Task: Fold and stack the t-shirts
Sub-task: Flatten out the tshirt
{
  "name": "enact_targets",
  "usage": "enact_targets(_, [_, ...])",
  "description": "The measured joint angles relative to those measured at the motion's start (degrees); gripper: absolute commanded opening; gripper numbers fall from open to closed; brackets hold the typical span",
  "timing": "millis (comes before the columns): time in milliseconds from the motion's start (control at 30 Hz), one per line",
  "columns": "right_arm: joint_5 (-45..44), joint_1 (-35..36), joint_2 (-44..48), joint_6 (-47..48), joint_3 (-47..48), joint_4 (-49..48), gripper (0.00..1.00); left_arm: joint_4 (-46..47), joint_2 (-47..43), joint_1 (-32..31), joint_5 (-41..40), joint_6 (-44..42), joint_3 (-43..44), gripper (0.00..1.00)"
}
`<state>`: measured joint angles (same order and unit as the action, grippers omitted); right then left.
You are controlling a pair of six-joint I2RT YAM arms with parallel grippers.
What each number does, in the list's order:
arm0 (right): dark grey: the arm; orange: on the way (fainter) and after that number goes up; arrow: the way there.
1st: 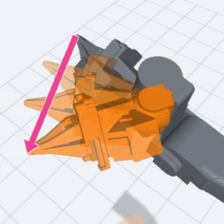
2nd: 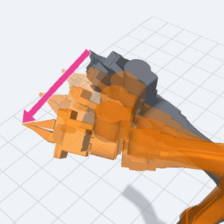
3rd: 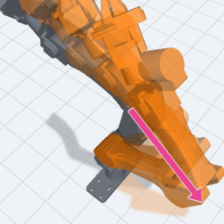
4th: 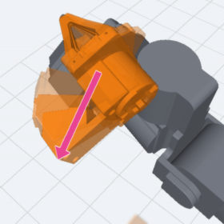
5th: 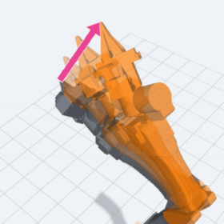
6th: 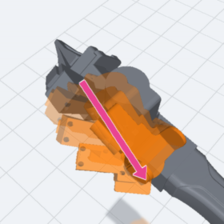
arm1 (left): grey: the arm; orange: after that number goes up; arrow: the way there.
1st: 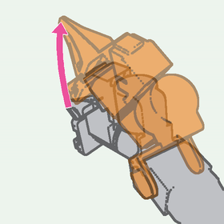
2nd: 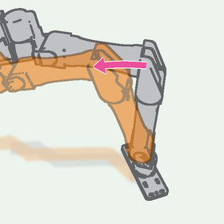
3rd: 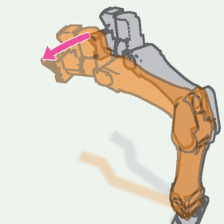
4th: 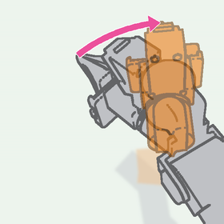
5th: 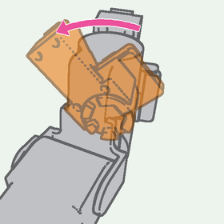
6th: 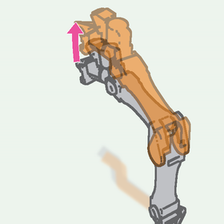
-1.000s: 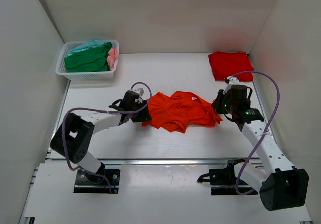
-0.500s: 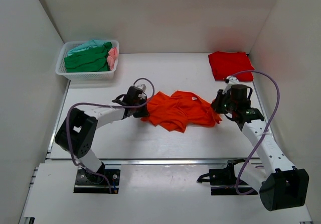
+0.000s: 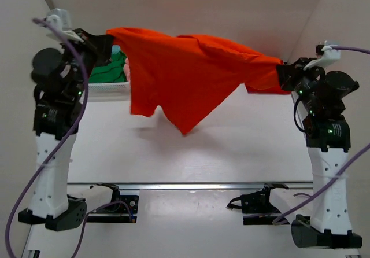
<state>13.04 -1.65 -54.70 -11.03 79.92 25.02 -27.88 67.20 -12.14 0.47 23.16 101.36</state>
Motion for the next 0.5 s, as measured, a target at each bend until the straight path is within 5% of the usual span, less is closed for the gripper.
enact_targets(200, [4.3, -0.2, 6.7, -0.9, 0.4, -0.2, 0.0, -6.1, 0.5, -0.1, -4.8, -3.0, 17.3, 0.0])
enact_targets(333, [6.6, -1.6, 9.3, -1.0, 0.2, -0.1, 0.01, -5.5, 9.3, 0.2, -4.3, -3.0, 28.9, 0.0])
enact_targets(500, [7.5, -0.8, 11.0, -1.0, -5.5, -2.3, 0.0, -2.2, 22.4, -0.2, -1.4, -2.1, 32.1, 0.0])
